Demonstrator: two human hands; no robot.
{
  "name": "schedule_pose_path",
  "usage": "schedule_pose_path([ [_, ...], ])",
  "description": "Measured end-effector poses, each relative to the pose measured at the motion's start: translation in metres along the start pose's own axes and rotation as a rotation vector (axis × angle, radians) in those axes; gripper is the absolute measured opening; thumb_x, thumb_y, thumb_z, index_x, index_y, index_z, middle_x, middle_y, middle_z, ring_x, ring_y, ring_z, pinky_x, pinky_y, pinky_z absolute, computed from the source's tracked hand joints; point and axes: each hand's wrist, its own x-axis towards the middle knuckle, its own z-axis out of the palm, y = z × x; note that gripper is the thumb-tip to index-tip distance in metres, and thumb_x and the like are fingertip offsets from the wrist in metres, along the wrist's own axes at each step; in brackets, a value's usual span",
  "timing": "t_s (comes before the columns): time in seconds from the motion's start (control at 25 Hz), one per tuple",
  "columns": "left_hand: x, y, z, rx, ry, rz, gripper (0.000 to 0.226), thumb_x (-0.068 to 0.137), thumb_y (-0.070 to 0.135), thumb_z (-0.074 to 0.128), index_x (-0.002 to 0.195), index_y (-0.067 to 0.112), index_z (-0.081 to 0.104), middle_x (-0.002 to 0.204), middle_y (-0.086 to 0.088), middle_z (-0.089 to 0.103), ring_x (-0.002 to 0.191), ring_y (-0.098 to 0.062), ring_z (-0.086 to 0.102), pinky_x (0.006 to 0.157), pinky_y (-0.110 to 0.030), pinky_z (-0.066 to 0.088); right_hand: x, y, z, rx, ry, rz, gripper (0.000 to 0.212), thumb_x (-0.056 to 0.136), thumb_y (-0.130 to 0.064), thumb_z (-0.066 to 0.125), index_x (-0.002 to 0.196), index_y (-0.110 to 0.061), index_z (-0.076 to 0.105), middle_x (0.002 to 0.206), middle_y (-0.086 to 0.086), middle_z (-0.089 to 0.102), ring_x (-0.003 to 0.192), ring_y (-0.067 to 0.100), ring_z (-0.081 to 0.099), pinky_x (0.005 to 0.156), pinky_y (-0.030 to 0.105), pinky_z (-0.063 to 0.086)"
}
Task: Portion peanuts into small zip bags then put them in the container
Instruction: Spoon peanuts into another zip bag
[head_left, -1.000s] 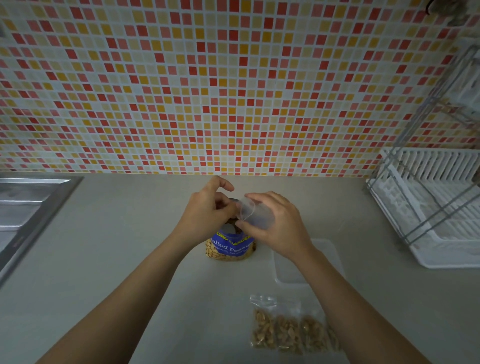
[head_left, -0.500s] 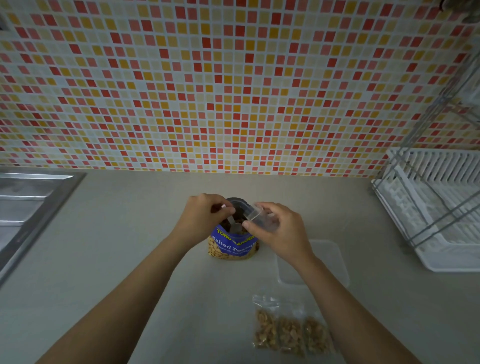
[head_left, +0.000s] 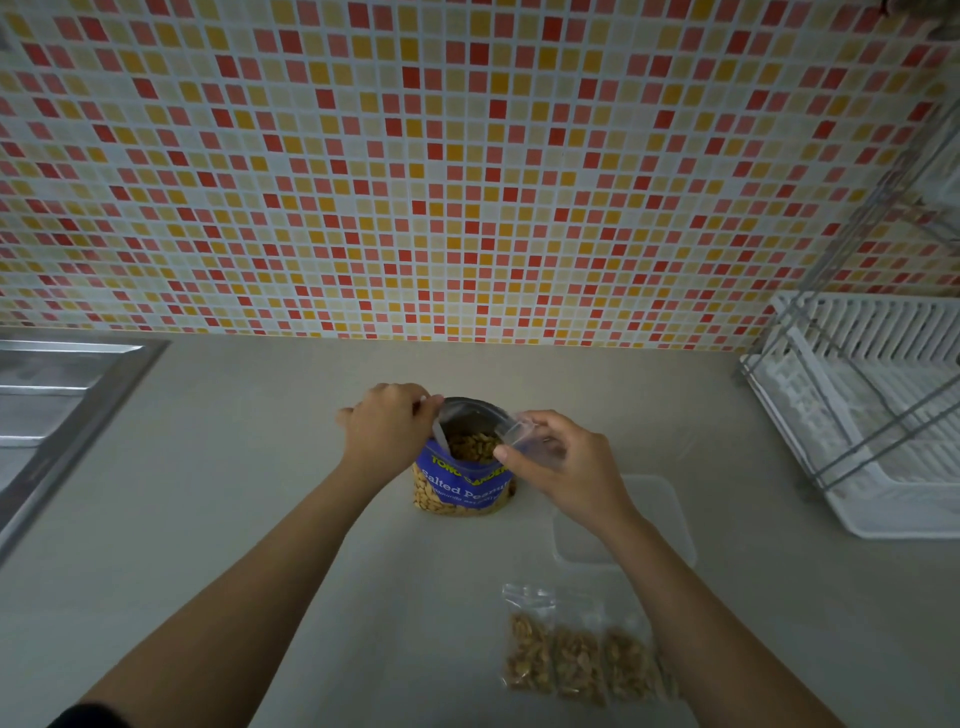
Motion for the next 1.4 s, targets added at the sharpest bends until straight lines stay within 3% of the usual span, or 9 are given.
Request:
schedule_pose_path([
  [0.24,0.005,0.004,0.0,-0.316,-0.025,-0.147,0.033,0.092,0.033,0.049,0.069,0.015,0.064,0.065,-0.005,0.06,0.069,-0.024,0.057,0.07,-0.039,0.048,0.001,0.002,-0.001,0.101,-0.013,0.045,0.043,0.071,-0.045,0.074,0.107,-0.026,0.063,0.089,-0.013,0.07,0.091,0.004,0.063,0.078,0.021,0.051],
  [0.44,0.007,0.002,0.005,-0.438,0.001,-0.216,0.032,0.092,0.034,0.05,0.075,0.014,0.069,0.072,-0.007,0.067,0.073,-0.025,0.062,0.077,-0.044,0.054,-0.001,0.005,-0.002,0.183,-0.015,0.056,0.043,0.071,-0.038,0.076,0.11,-0.025,0.062,0.097,-0.011,0.068,0.087,0.007,0.064,0.068,0.013,0.05],
  [0.68,0.005,0.009,0.002,-0.729,0.021,-0.362,0.029,0.093,0.027,0.05,0.082,0.008,0.069,0.072,-0.002,0.061,0.068,-0.011,0.052,0.056,-0.019,0.04,0.0,0.007,-0.006,0.285,-0.034,0.099,0.045,0.066,-0.045,0.075,0.107,-0.03,0.062,0.101,-0.008,0.069,0.089,0.01,0.066,0.068,0.018,0.051],
  [0.76,0.005,0.009,0.0,-0.782,0.027,-0.405,0.028,0.094,0.027,0.048,0.084,0.009,0.067,0.076,-0.004,0.063,0.071,-0.011,0.051,0.058,-0.021,0.039,0.001,0.01,-0.011,0.326,0.003,0.121,0.049,0.064,-0.047,0.073,0.109,-0.031,0.061,0.103,-0.008,0.068,0.088,0.01,0.065,0.068,0.017,0.049],
  [0.88,0.007,0.003,-0.003,-0.851,0.024,-0.447,0.029,0.095,0.027,0.046,0.091,0.007,0.065,0.075,-0.001,0.063,0.073,-0.007,0.051,0.075,-0.03,0.036,0.003,0.013,-0.018,0.245,0.018,0.119,0.058,0.065,-0.044,0.078,0.117,-0.028,0.058,0.103,-0.006,0.065,0.088,0.008,0.062,0.072,0.019,0.048],
  [0.96,0.007,-0.004,-0.005,-0.873,0.026,-0.473,0.029,0.095,0.028,0.045,0.093,0.006,0.065,0.079,-0.004,0.065,0.085,-0.014,0.053,0.082,-0.032,0.033,0.004,0.012,-0.02,0.172,0.008,0.095,0.061,0.064,-0.042,0.08,0.119,-0.027,0.058,0.108,-0.005,0.064,0.089,0.005,0.061,0.073,0.019,0.048],
  [1.16,0.009,-0.02,-0.017,-0.944,0.042,-0.559,0.026,0.095,0.027,0.045,0.087,0.01,0.062,0.078,-0.002,0.064,0.099,-0.018,0.049,0.093,-0.039,0.028,0.003,0.001,-0.017,-0.036,0.007,-0.045,0.062,0.063,-0.038,0.082,0.119,-0.024,0.059,0.105,-0.012,0.062,0.089,-0.002,0.059,0.072,0.007,0.044],
  [1.28,0.011,-0.021,-0.033,-0.978,0.068,-0.582,0.027,0.095,0.028,0.046,0.076,0.015,0.06,0.078,-0.001,0.062,0.101,-0.018,0.049,0.103,-0.043,0.026,0.006,-0.01,-0.011,-0.153,0.018,-0.107,0.062,0.063,-0.041,0.081,0.117,-0.022,0.06,0.1,-0.013,0.06,0.089,0.006,0.058,0.078,0.019,0.045],
  [1.4,0.013,-0.012,-0.053,-0.983,0.095,-0.522,0.028,0.095,0.029,0.046,0.072,0.018,0.06,0.094,-0.003,0.063,0.105,-0.018,0.048,0.101,-0.041,0.027,0.011,-0.02,-0.002,-0.215,0.018,-0.132,0.064,0.062,-0.046,0.079,0.118,-0.021,0.059,0.099,-0.015,0.058,0.087,0.004,0.055,0.079,0.02,0.043],
])
